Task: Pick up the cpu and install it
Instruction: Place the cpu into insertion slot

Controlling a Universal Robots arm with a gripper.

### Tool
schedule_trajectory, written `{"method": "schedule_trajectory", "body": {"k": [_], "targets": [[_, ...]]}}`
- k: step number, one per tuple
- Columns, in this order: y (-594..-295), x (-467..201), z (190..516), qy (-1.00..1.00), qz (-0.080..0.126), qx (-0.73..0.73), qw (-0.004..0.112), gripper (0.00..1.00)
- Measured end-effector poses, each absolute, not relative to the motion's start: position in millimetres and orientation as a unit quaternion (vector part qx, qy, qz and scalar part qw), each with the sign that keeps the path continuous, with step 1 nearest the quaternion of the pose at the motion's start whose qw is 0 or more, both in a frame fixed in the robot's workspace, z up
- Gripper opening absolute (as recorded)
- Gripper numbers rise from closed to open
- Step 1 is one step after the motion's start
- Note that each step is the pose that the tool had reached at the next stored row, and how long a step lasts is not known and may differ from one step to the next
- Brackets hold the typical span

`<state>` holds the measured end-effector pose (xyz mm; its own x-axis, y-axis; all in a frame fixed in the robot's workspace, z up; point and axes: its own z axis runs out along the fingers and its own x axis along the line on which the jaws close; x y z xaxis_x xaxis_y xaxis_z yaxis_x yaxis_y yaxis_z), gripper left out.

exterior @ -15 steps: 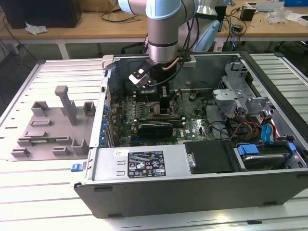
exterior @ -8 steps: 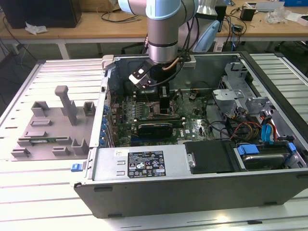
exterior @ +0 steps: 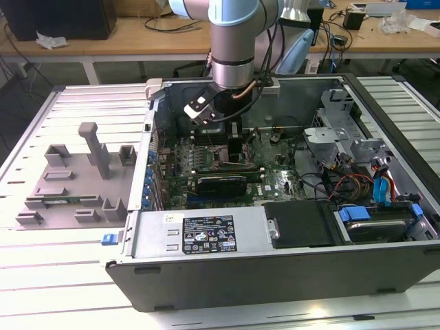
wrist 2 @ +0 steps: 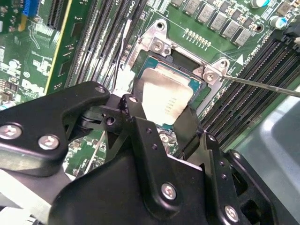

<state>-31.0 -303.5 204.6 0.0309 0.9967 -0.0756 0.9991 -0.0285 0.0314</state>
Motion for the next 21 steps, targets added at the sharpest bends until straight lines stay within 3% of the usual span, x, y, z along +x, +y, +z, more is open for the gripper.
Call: {"method": "schedule_trajectory", "body": {"k": [21], "targets": [[-303.5,-31.0,208.0,0.717,-0.016,0.696,0.039,0.52]]}}
